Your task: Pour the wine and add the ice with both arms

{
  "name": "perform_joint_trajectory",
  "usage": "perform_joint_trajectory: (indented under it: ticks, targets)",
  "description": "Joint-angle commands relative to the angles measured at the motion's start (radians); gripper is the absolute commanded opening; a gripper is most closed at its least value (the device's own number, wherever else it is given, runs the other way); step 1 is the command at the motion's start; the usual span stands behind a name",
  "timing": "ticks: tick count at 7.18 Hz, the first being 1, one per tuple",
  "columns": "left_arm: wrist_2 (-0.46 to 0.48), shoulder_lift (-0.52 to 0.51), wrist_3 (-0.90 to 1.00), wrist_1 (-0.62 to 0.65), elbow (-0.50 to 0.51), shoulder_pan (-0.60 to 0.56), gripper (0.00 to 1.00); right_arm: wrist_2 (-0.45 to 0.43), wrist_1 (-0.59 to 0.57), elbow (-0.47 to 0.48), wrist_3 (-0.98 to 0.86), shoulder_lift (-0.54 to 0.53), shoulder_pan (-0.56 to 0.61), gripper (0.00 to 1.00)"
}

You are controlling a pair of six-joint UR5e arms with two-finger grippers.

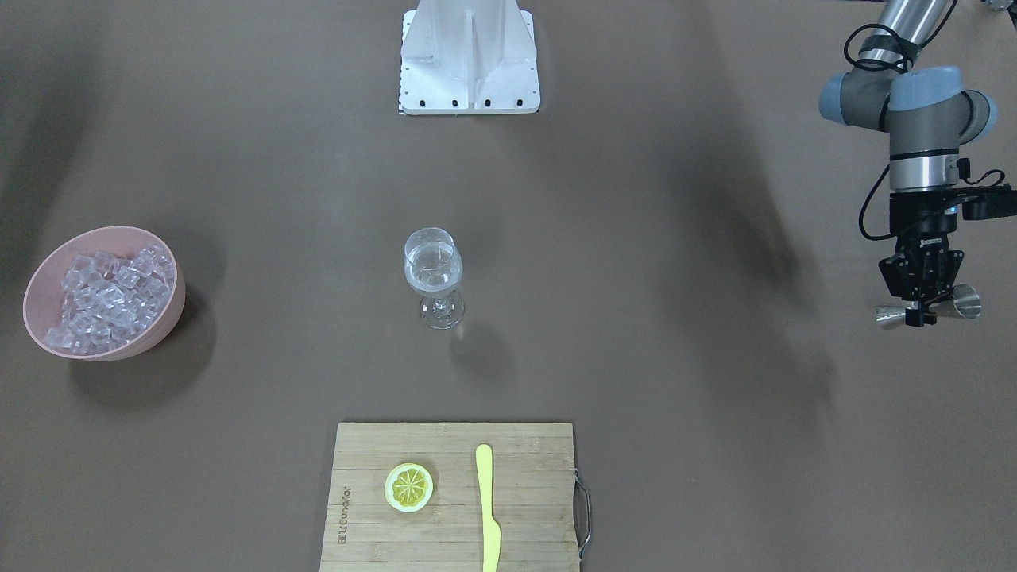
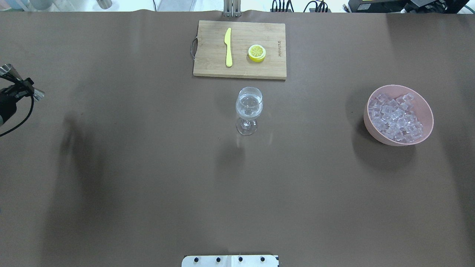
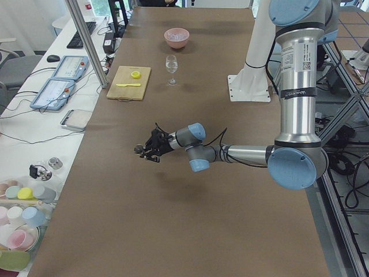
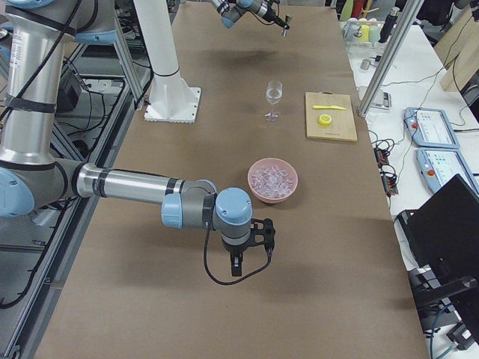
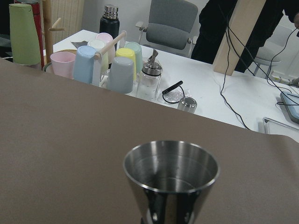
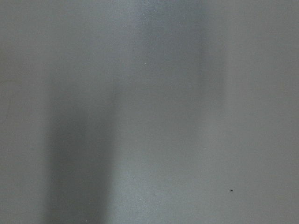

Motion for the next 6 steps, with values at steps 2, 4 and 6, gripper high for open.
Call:
perform_joint_trajectory:
  ticks: [2,4,6]
  targets:
    - [0.22,-0.012,-0.004,0.276,-0.064,0.13,0.0,0.0,0.006,0.0,-0.001,-0.002,0.0,1.0]
    - [0.318,-0.022,-0.004,0.347,-0.049,0.176,0.0,0.0,0.006,-0.002,-0.002,-0.002,0.0,1.0]
    - [0.359,-0.054,-0.071,0.371,-0.061,0.208,0.0,0.0,0.006,-0.002,-0.002,0.0,0.0,1.0]
